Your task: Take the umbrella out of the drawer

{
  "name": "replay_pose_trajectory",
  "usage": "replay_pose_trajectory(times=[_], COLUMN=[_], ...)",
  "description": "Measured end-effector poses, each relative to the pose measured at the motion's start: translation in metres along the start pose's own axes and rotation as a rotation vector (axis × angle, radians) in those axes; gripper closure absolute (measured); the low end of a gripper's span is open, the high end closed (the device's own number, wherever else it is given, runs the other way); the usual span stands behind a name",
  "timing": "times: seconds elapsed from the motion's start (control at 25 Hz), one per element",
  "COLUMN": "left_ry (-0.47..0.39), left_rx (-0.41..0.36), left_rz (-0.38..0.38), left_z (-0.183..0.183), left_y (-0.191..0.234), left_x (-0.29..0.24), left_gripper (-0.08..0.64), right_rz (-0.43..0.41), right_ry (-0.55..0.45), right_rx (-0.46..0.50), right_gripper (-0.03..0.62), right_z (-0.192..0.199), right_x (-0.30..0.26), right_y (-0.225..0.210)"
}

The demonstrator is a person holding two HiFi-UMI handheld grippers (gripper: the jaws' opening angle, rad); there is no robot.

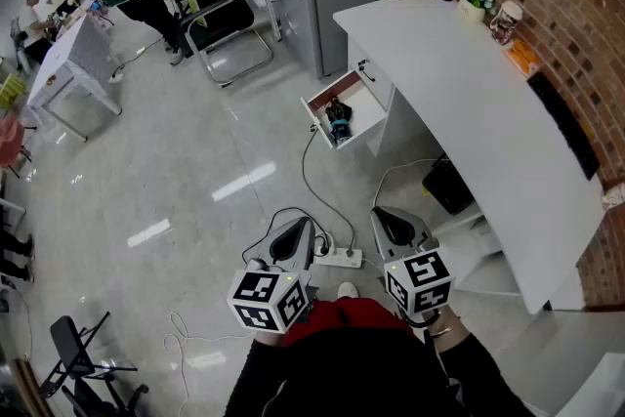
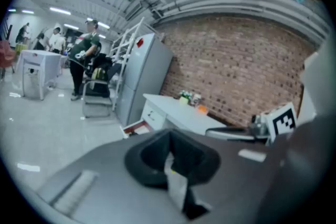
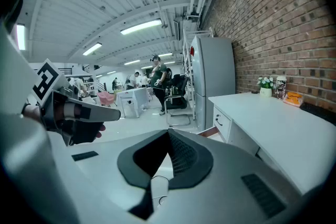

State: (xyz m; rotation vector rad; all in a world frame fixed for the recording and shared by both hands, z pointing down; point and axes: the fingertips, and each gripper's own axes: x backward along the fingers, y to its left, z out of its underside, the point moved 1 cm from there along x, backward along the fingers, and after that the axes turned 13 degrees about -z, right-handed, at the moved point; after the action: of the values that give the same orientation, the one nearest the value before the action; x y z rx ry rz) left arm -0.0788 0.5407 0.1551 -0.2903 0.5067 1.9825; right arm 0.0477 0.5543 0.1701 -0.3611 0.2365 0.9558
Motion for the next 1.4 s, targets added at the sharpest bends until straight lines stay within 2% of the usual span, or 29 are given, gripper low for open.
replay_pose_trajectory(times=[0.36,0.68,1.12,1.4], left_ry=[-0.012,-0.047,-0.057,-0.049], left_rx=[-0.001,0.002,0.008,0.005], left_rz=[-0.005,-0.017,-0.052,-0.022], left_z=[-0.007,-0.022,-0.041,-0.055], left_y=[-0.001,0.0,0.017,0.033], left_x=[0.004,0.0,-0.021,-0.054], left_gripper=[0.557,0.557,0.557,0.557], right_rz=[-0.025,-0.056,-0.047,-0.003], right_ry=[-0.024,0.009,0.019,-0.02], right_rx=[0.004,-0.006,-0.023,-0.04], right_gripper=[0.594,0.595,0.594,0.594], right_z=[-0.012,-0.008,-0.021,-0.036], right_x=[0.005,0.0,-0.017,-0.041], right_y=[0.0,-0.002,-0.02,-0.041])
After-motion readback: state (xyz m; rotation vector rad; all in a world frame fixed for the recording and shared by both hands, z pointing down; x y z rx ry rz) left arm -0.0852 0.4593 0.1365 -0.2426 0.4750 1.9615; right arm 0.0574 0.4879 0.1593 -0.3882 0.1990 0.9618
